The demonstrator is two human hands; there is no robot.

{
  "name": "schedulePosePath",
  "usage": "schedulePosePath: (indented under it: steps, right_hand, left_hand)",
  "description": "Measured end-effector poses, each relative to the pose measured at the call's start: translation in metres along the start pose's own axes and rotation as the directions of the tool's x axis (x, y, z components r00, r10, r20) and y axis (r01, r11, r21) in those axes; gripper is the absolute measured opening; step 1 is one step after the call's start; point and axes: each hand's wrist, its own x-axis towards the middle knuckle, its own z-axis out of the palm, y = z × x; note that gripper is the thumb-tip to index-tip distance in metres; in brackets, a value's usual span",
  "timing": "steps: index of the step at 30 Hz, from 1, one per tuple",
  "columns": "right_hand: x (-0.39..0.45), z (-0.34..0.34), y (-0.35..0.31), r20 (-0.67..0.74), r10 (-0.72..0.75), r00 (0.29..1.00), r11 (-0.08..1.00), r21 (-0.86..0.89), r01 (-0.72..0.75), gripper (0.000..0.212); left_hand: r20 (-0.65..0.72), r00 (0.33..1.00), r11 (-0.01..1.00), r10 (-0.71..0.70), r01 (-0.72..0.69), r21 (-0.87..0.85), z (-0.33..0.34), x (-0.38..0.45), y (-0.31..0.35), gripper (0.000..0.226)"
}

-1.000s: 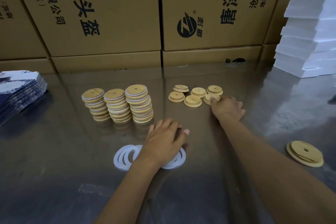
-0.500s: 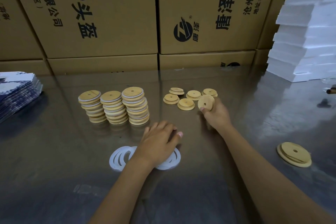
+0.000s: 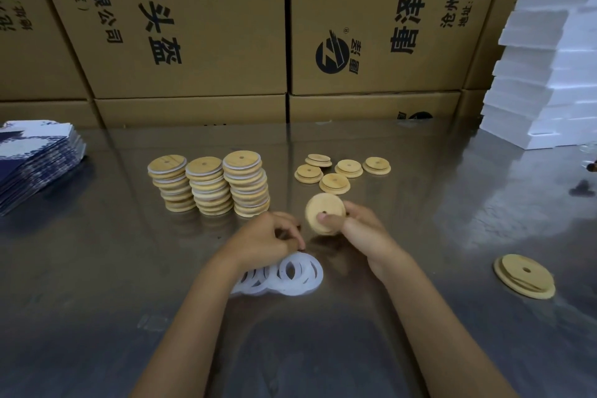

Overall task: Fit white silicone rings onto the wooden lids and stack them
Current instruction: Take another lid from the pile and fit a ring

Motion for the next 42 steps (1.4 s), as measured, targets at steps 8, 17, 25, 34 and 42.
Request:
schedulePosePath:
  steps: [8, 17, 25, 34, 42]
  right_hand:
    - [-0.008, 0.010, -0.003, -0.021, -0.002, 1.000, 0.999, -0.034, 0.002, 0.018]
    - [-0.014, 0.017, -0.007, 0.124, -0.027, 0.992, 0.959, 0.284, -0.009, 0.025]
    - [-0.012, 0.012, -0.007, 0.096, 0.001, 0.995, 0.921, 0.389, -0.039, 0.024]
    - [-0.004, 0.007, -0.001, 0.106, 0.075, 0.992, 0.881, 0.460, -0.115, 0.022]
    - [-0.006, 0.007, -0.005, 0.126, 0.059, 0.990, 0.910, 0.400, -0.106, 0.026]
  left_hand:
    - [0.148, 0.988, 0.998, -0.051, 0.044, 0.054, -0.006, -0.007, 0.007, 0.015]
    - [-0.276, 0.959, 0.962, -0.069, -0.009, -0.274, 0.005, -0.004, 0.017, 0.025]
    - [-0.277, 0.951, 0.951, -0.139, 0.051, -0.304, -0.003, -0.005, 0.012, 0.014]
    - [0.084, 0.995, 0.995, -0.060, 0.052, 0.090, -0.002, -0.011, 0.017, 0.014]
    - [-0.090, 0.996, 0.983, -0.016, -0.001, -0.185, -0.006, -0.013, 0.021, 0.017]
